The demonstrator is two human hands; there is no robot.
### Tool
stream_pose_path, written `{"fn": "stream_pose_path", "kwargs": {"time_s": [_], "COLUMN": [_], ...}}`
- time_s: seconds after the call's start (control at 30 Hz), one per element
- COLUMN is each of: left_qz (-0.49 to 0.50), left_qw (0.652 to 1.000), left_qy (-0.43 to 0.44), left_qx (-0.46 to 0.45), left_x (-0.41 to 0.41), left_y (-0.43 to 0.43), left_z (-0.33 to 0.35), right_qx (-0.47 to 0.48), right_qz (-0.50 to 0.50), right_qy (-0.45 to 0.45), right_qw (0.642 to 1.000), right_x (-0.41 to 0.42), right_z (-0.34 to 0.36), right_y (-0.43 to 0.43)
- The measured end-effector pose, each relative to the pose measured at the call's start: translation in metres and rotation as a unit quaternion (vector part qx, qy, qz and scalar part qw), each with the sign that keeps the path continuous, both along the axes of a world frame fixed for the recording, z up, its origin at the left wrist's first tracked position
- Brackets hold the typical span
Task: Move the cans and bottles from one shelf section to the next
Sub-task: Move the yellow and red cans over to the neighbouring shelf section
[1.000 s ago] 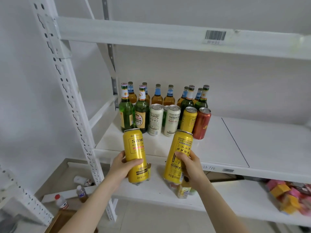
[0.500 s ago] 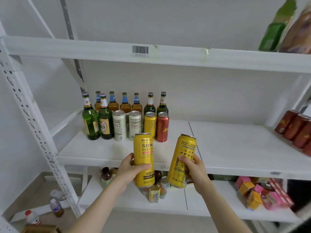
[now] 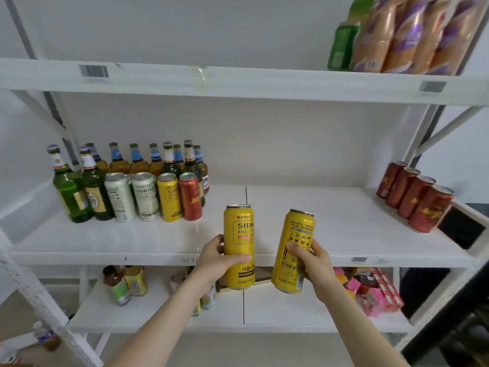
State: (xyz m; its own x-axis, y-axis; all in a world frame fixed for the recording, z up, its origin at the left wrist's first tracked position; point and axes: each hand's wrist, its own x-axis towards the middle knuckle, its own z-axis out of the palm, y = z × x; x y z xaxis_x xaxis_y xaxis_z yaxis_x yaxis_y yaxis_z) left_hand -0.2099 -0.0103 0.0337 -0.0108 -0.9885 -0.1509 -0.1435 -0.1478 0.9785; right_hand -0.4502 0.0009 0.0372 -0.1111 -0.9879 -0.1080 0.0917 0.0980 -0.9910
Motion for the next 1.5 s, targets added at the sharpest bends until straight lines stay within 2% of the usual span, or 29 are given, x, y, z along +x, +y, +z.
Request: {"fn": "stream_pose_path", "kwargs": {"time_s": [0.43, 0.9, 1.1, 1.5], "left_qz": [-0.094, -0.056, -0.035, -0.034], "left_qw": [0.995, 0.998, 0.999, 0.999], "left_qy": [-0.01, 0.011, 0.007, -0.005], "left_qx": [-0.017, -0.002, -0.001, -0.024], "left_x": [-0.183, -0.393, -0.429, -0.445], "left_y": [-0.106, -0.127, -0.145, -0.236], "left_z": [0.0, -0.008, -0.01, -0.024], "right_qx": [-0.042, -0.029, -0.022, -0.064], "right_qz": [-0.056, -0.023, 0.002, 0.003], "right_qy": [0.002, -0.006, -0.021, -0.018], "right_qw": [0.998, 0.999, 1.0, 0.998], "right_x": [-0.168, -0.376, -0.409, -0.414], "right_z": [-0.006, -0.014, -0.021, -0.028], "right_y": [-0.077, -0.118, -0.145, -0.246]}}
